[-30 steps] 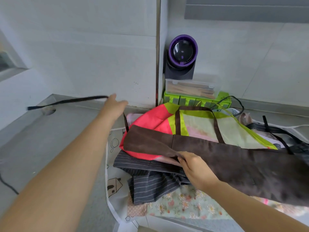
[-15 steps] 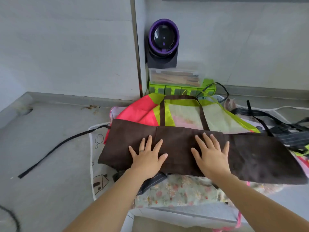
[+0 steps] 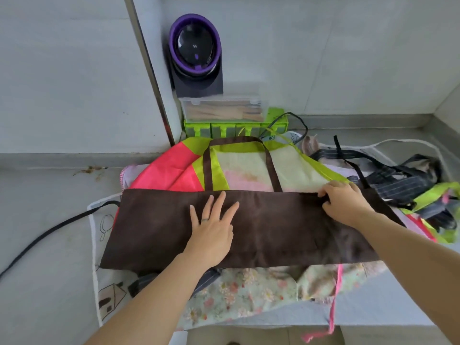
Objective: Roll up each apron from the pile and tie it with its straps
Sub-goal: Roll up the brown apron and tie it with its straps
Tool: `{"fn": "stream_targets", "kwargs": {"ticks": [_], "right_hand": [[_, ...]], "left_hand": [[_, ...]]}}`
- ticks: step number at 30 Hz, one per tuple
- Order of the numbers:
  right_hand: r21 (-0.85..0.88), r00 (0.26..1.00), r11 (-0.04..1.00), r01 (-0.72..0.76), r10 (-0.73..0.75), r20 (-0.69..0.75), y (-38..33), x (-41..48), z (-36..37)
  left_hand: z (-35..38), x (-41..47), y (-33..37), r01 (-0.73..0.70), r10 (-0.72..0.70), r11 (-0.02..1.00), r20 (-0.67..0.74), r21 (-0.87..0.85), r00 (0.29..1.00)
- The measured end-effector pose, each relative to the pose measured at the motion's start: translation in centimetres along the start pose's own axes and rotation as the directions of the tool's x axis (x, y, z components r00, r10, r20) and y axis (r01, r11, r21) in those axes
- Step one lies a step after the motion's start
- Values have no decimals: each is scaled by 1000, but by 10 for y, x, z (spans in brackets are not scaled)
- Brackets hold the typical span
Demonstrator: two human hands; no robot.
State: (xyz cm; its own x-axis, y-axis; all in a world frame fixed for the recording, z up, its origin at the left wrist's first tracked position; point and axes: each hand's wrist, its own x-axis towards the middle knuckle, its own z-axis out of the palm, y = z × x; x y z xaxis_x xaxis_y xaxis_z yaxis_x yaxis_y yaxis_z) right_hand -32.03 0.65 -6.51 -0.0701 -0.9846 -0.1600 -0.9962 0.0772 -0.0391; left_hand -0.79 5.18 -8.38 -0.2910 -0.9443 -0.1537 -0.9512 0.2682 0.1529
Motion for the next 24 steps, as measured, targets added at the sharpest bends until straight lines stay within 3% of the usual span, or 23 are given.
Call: {"fn": "stream_targets", "kwargs": {"ticks": [4,6,8,10,11,13,15,18,21,24], "right_hand": [[75,996,995,-61,56,68,3,20,-10],[3,993,995,-103,102,54,1,23,-10],[-78,994,991,-105,101,-49,1,23,-6],[-36,971,996,-86,75,-228,-2,17,0],[32,950,999,-36,44,-310,-8,10,2],[146,891,958,249,-167,-422,-27,-17,6],[154,794,812,563,-480,-373,-48,-55,10],[29,658,662,749,-738,-150,-67,-98,28],[-153,701,698,700,-712,-37,-73,-104,44],[-210,786,781,588,-613,-80,-81,-100,45]], "left_hand": [[21,2,-7,80,-80,997,91,3,993],[26,3,-8,103,-104,995,87,12,991],[29,4,-7,120,-122,992,83,29,989],[31,4,-7,131,-133,991,89,27,987],[32,4,-8,127,-129,992,85,27,988],[26,0,-9,88,-88,996,7,2,996],[21,-8,-14,-63,59,998,-109,-31,992],[19,-26,-28,-363,364,931,-117,32,924],[18,-38,-41,-472,479,866,-2,165,878],[17,-43,-42,-394,387,905,73,163,919]]}}
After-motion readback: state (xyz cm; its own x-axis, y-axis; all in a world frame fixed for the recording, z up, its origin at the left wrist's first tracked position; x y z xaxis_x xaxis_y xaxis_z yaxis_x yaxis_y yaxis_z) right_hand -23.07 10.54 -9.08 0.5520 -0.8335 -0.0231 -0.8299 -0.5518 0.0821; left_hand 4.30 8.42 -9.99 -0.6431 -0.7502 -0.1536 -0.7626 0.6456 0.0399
